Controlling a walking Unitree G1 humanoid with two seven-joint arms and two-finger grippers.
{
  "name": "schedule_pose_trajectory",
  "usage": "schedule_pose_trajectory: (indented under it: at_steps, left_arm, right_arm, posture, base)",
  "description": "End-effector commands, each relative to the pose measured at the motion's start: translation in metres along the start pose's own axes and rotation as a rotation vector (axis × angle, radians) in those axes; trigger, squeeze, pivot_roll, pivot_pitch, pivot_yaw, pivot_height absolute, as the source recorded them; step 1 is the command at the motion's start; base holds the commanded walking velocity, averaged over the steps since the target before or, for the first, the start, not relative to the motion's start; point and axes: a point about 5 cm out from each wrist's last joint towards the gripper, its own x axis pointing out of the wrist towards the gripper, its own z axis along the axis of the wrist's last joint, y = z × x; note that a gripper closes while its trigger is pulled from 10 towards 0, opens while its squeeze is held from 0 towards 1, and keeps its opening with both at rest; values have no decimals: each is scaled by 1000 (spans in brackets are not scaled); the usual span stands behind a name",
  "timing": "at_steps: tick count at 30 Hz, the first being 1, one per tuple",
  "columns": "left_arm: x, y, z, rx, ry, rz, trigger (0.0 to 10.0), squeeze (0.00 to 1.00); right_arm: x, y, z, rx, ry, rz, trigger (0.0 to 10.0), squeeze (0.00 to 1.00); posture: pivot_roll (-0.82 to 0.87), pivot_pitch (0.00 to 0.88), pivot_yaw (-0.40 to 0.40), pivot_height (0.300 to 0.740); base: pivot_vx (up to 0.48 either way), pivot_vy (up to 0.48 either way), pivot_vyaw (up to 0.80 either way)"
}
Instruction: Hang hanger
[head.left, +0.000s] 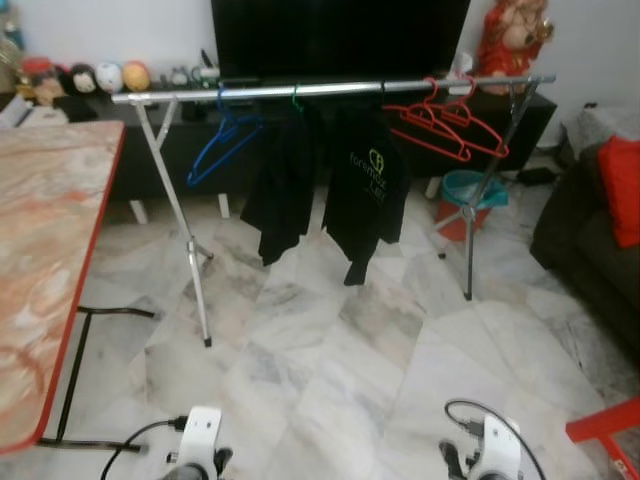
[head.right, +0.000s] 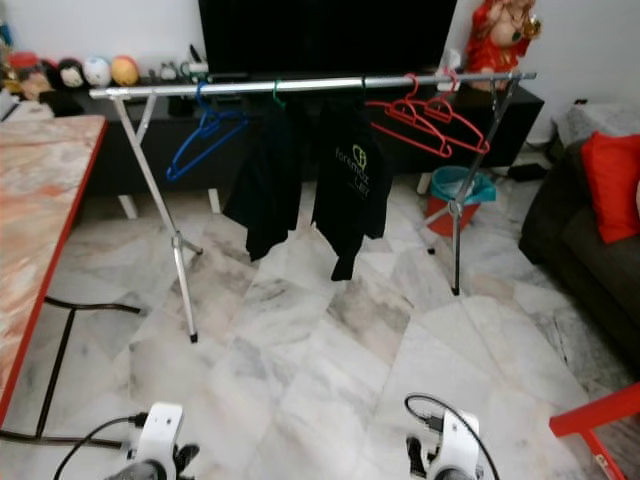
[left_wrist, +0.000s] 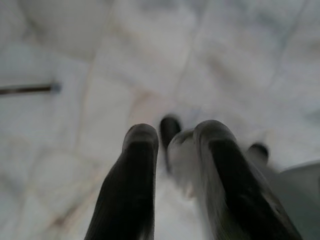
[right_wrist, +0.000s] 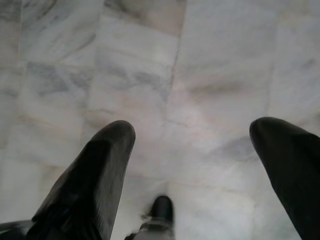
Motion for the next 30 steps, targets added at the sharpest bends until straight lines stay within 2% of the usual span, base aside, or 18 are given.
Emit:
schedule_pose_trajectory:
  at_steps: [1,30]
  left_arm:
    - [1,-4,3,-12,-6,-7,10000,0]
    - [0,-3,-1,2,13,-6,10000,0]
  right_arm:
    - [-3,-12,-5,-3,22,-33,10000,0]
    - [-4,-12,-12,14,39,-36,10000,0]
  posture:
    - [49,0,-36,740]
    - [46,0,-27,740]
  base:
    - [311,0,0]
    - [312,0,0]
